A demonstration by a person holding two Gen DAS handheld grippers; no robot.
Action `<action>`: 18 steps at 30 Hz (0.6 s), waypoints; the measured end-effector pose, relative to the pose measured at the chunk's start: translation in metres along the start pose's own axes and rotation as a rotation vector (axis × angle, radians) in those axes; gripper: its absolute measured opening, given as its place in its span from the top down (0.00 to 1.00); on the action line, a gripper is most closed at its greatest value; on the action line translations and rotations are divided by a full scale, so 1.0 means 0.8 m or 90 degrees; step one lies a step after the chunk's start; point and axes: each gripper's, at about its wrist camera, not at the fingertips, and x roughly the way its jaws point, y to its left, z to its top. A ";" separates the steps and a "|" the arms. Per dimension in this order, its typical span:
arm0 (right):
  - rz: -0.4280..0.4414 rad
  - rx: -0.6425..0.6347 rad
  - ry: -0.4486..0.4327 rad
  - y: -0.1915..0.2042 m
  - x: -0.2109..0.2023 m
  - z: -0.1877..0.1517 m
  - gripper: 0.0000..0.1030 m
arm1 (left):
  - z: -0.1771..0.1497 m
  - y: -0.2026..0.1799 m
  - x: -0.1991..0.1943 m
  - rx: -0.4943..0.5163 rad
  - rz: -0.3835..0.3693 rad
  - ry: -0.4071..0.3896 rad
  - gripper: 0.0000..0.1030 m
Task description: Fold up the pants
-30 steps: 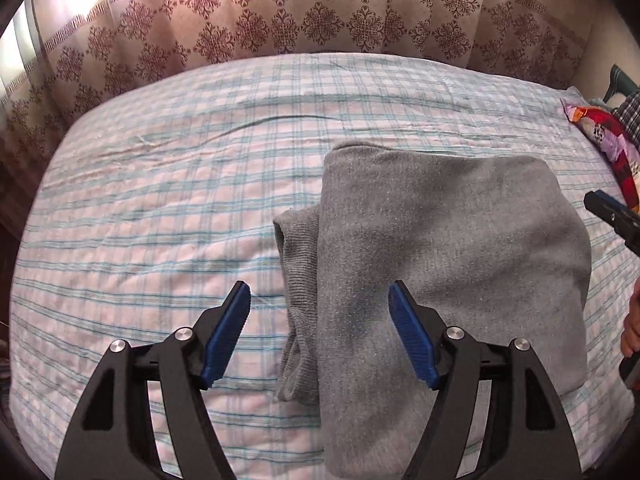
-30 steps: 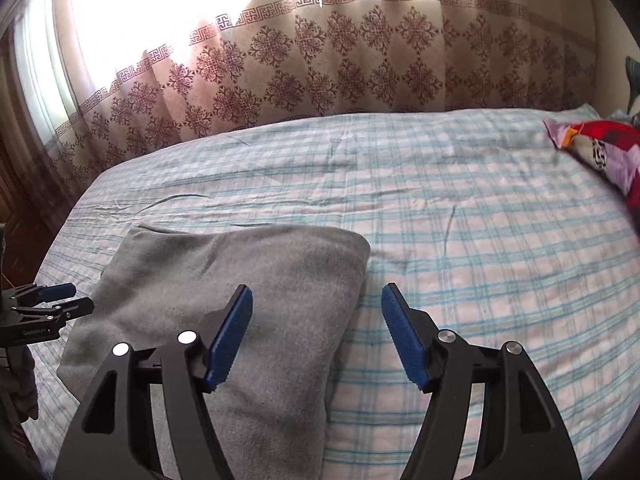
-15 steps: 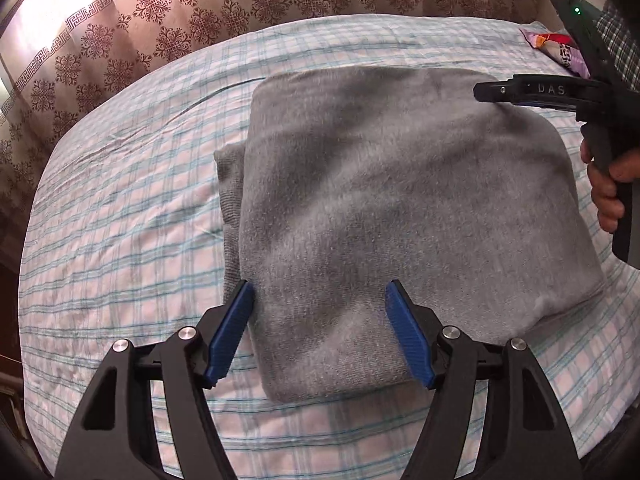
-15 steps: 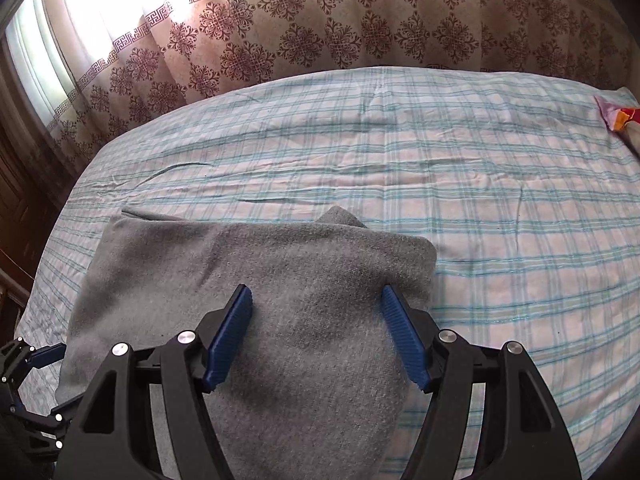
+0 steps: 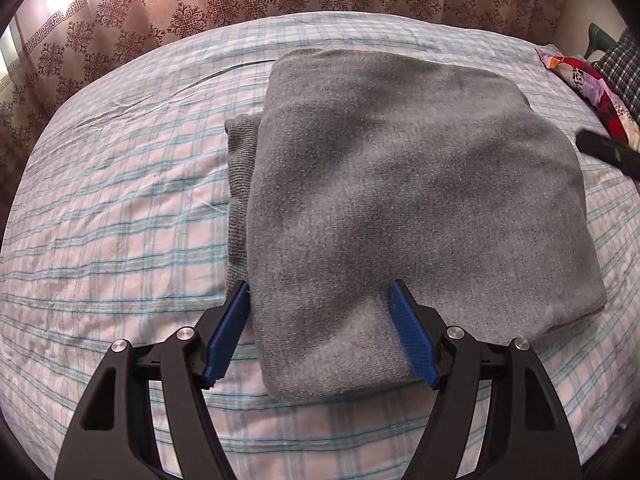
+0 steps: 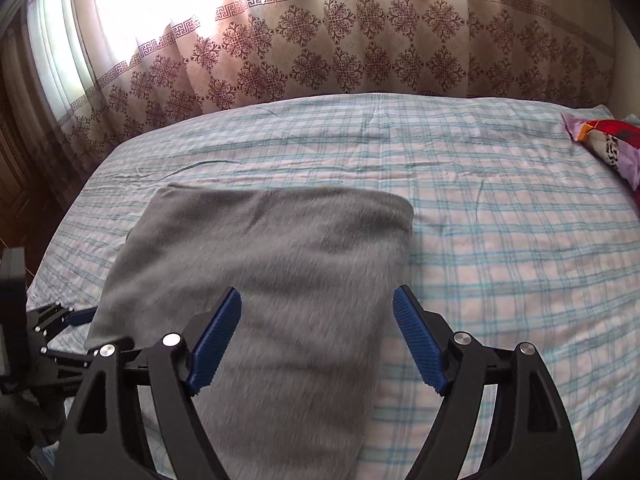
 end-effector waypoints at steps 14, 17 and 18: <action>-0.030 0.000 0.145 0.020 -0.001 -0.129 0.20 | -0.009 -0.008 -0.014 -0.037 0.017 -0.007 0.29; -0.043 -0.015 0.156 0.028 0.001 -0.138 0.20 | -0.012 -0.013 -0.024 -0.036 0.025 -0.015 0.29; -0.043 -0.016 0.152 0.030 -0.002 -0.138 0.20 | -0.013 -0.014 -0.028 -0.037 0.027 -0.019 0.29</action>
